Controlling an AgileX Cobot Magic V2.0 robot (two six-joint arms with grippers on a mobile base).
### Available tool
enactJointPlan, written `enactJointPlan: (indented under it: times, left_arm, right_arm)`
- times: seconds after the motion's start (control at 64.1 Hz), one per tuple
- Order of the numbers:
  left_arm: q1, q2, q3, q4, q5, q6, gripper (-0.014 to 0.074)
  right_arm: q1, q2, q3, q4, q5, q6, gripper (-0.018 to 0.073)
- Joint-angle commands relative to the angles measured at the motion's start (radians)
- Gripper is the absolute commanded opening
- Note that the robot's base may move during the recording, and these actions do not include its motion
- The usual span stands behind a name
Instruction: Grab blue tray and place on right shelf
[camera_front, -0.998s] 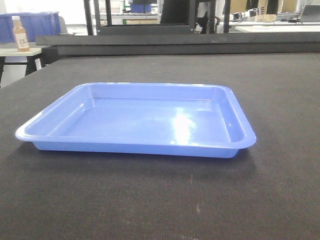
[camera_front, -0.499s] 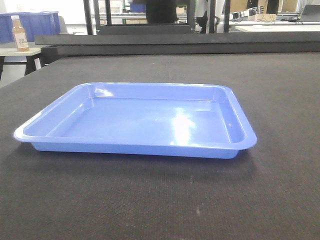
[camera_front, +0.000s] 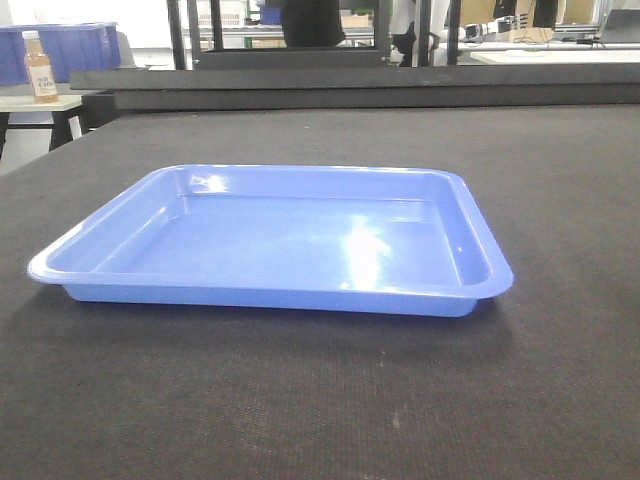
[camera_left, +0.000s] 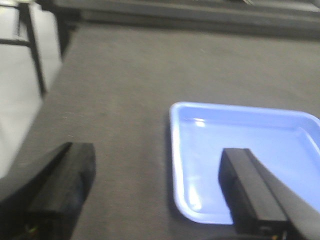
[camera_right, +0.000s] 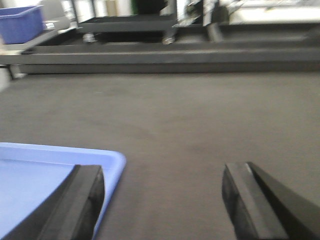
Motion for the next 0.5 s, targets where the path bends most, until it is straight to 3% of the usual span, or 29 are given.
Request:
enactJointPlan:
  times: [0.0, 0.14, 0.265, 0.421, 0.483]
  left_arm:
    - [-0.059, 0.073, -0.086, -0.023, -0.044, 0.003, 0.0465]
    - [-0.153, 0.240, -0.183, -0.023, -0.035, 0.005, 0.0465]
    - [-0.185, 0.411, -0.302, -0.005, 0.040, 0.005, 0.0465]
    - [-0.185, 0.653, -0.487, 0.103, 0.265, 0.005, 0.0465]
    - [-0.185, 0.737, -0.556, 0.152, 0.347, -0.003, 0.0465]
  right_arm:
    - [0.058, 0.108, -0.106, 0.058, -0.063, -0.006, 0.0611]
    - [0.194, 0.321, -0.272, 0.059, 0.066, -0.006, 0.0611]
    - [0.296, 0.537, -0.433, 0.059, 0.192, -0.006, 0.0611]
    - [0.316, 0.765, -0.606, 0.035, 0.340, -0.004, 0.0611]
    - [0.316, 0.841, -0.668, 0.000, 0.377, 0.042, 0.0611]
